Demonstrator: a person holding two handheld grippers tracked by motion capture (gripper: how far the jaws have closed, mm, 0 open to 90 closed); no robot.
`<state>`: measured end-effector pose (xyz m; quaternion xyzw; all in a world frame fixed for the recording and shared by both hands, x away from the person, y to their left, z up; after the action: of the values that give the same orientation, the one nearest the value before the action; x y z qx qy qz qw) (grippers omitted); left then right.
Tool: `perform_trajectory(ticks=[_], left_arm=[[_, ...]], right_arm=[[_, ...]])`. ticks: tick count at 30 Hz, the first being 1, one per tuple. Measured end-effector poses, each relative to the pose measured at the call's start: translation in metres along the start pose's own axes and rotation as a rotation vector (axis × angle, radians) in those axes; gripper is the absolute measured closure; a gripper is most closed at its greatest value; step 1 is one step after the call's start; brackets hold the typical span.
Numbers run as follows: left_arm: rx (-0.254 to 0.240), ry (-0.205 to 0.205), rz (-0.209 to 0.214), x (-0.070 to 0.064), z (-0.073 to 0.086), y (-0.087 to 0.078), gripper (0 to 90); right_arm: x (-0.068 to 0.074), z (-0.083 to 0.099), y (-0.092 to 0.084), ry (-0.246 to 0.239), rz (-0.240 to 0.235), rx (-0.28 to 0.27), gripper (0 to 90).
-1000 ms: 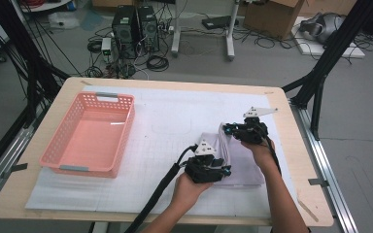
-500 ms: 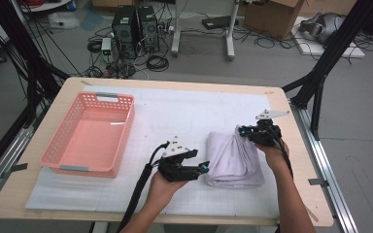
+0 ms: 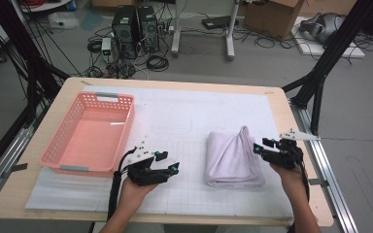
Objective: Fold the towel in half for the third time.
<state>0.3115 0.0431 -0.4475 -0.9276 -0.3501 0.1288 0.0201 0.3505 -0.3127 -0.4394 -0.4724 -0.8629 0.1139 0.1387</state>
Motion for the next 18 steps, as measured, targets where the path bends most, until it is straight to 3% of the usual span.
perform_trajectory(ticks=[5, 7, 8, 9, 10, 13, 16, 18], left_arm=[[0.007, 0.007, -0.010, 0.008, 0.003, -0.009, 38.8], [0.011, 0.013, -0.011, 0.009, 0.005, -0.012, 38.8], [0.008, 0.010, -0.009, 0.010, 0.005, -0.013, 38.8], [0.005, 0.006, -0.010, 0.010, 0.005, -0.014, 38.8], [0.004, 0.007, -0.010, 0.010, 0.005, -0.015, 38.8], [-0.002, 0.008, -0.013, 0.011, 0.005, -0.019, 38.8], [-0.006, 0.012, -0.018, 0.011, 0.006, -0.021, 38.8], [0.000, 0.007, -0.022, 0.012, 0.009, -0.022, 38.8]], right_arm=[[0.026, 0.031, -0.005, 0.039, -0.077, 0.044, 45.4], [0.026, 0.039, -0.004, 0.057, -0.079, 0.057, 58.4], [0.025, 0.042, -0.005, 0.053, -0.072, 0.076, 72.3], [0.024, 0.045, -0.006, 0.034, -0.057, 0.102, 80.1], [0.023, 0.046, -0.008, 0.029, -0.049, 0.104, 83.4], [0.022, 0.044, -0.020, 0.032, -0.004, 0.098, 84.3], [0.017, 0.046, -0.032, 0.007, 0.065, 0.143, 83.4], [0.014, 0.048, -0.037, 0.033, 0.094, 0.169, 73.1]])
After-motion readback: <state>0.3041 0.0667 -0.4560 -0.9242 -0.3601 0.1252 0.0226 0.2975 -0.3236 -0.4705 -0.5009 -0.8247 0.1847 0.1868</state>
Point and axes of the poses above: each handheld gripper's, and its own axes: y roughly forward along the jaws, z roughly out of its underside, x roughly to its left, the point moved 7 cm from there along y, roughly forward along the jaws, and after that the axes turned 14 degrees about -x, right-handed, at the moved point
